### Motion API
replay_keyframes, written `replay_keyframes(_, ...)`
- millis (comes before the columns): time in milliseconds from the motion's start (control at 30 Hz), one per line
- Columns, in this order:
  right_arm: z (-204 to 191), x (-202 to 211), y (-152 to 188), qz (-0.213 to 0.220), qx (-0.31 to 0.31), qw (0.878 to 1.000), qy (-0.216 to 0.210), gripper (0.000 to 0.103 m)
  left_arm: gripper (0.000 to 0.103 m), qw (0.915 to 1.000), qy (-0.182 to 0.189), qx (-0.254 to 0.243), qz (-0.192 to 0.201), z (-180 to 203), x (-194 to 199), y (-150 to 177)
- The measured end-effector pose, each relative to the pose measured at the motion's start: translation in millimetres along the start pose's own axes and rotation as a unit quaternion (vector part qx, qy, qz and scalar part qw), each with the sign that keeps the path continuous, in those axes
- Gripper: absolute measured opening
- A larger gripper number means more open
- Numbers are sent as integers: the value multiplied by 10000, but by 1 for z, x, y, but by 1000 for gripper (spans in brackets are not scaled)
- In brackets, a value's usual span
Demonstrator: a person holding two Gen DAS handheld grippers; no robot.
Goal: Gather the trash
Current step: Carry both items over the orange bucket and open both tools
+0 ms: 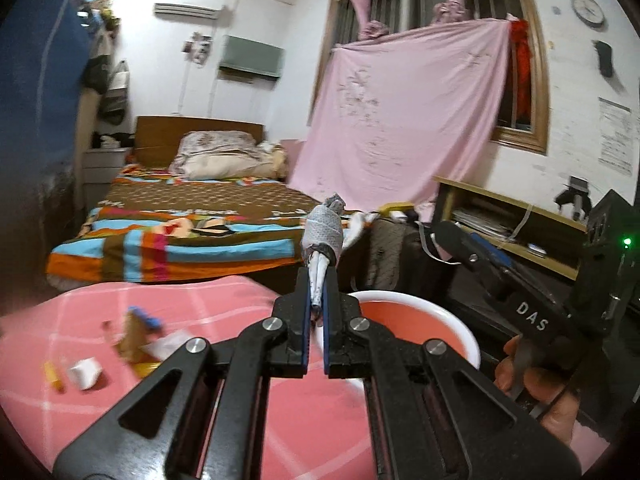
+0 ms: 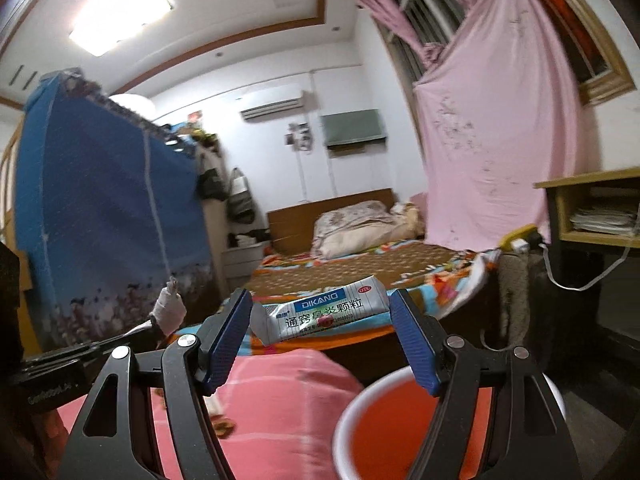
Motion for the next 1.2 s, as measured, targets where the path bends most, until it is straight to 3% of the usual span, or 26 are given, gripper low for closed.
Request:
replay_keyframes(200, 43, 5, 11, -240, -242, 9986, 394, 71, 0, 9971, 426, 240, -582, 29, -38, 15)
replay_keyframes(633, 104, 1, 48, -1064, -1018, 9857, 816, 72, 0, 9832, 586, 546, -1639, 64, -96, 51)
replay_keyframes(833, 116, -1, 58, -1307, -1251, 9795, 882, 78, 0, 9779, 547, 644, -1911, 69, -109, 60)
replay_keyframes(1033, 120, -1, 62, -1358, -1406, 9766, 896, 81, 13, 9752, 482, 890, -1969, 61, -112, 63)
replay_keyframes(1200, 118, -2, 59, -1332, -1385, 9770, 923, 85, 23, 9780, 359, 1031, -1777, 52, -106, 55)
Point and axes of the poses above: each gripper's, at about its wrist camera, not at the fingertips, and x roughly against the way its jaws point, z to its right, y to its underside, the point moved 7 cm from there along -x, roughly the way its jaws point, and after that the axes turned 9 degrees about x, right-handed, at the moved point
